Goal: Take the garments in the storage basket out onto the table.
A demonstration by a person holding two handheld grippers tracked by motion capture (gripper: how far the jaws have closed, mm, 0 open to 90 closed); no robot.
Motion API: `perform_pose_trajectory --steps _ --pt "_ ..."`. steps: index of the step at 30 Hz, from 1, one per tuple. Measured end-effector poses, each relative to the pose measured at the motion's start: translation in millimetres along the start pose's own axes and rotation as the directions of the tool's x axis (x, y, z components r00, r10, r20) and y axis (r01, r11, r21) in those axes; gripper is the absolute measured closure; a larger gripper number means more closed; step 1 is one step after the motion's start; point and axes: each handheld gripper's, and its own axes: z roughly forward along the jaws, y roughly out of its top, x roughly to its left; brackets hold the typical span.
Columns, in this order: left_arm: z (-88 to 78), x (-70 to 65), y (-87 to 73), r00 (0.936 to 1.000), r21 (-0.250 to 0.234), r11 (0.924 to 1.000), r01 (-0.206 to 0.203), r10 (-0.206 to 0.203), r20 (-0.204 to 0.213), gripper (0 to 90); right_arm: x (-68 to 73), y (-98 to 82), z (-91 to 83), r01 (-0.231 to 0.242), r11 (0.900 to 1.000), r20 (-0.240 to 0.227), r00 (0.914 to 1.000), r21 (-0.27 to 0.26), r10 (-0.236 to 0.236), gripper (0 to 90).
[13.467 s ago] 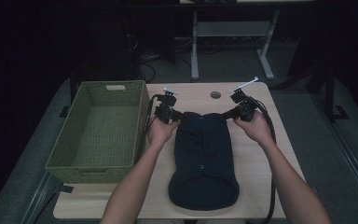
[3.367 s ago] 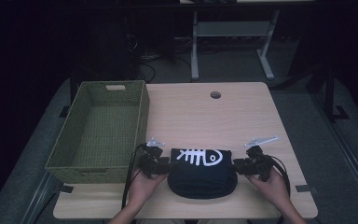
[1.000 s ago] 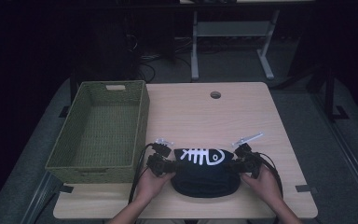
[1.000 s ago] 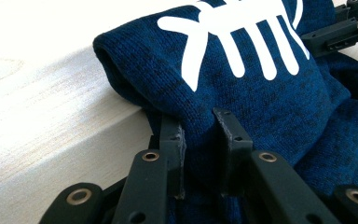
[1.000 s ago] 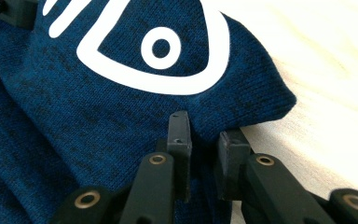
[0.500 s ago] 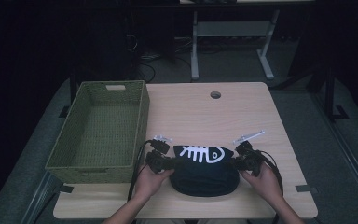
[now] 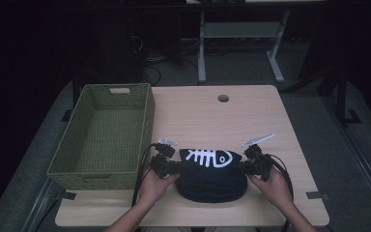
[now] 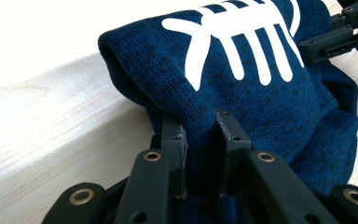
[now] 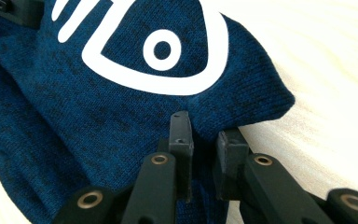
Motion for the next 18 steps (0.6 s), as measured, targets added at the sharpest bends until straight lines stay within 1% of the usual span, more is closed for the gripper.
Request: perform_pose_trajectory --steps 5,10,12,13,18 --pt "-3.7 0.5 0.8 0.9999 -0.014 0.9998 0.013 -0.013 0.007 76.4 -0.5 2.1 -3.3 -0.012 1.000 -0.019 0.9998 -0.014 0.011 79.3" --pt "-8.2 -0.2 3.3 0.9999 -0.019 0.9998 0.011 -0.011 0.007 76.4 -0.4 5.2 -6.3 -0.015 1.000 -0.031 0.9994 -0.026 0.014 79.3" --pt "-11.0 -0.3 4.7 1.0000 -0.020 0.9998 0.004 -0.004 0.009 76.4 -1.2 5.9 -7.9 -0.024 0.999 -0.040 0.9989 -0.036 0.023 79.3" --pt "-12.0 -0.7 5.6 0.9999 -0.025 0.9997 0.007 -0.007 0.011 76.4 -1.5 6.1 -8.4 -0.032 0.999 -0.046 0.9985 -0.037 0.031 79.3" --pt "-17.6 -2.7 9.6 0.9999 -0.034 0.9994 0.002 -0.002 0.010 76.4 -2.0 8.1 -10.7 -0.039 0.998 -0.057 0.9977 -0.048 0.037 79.3"
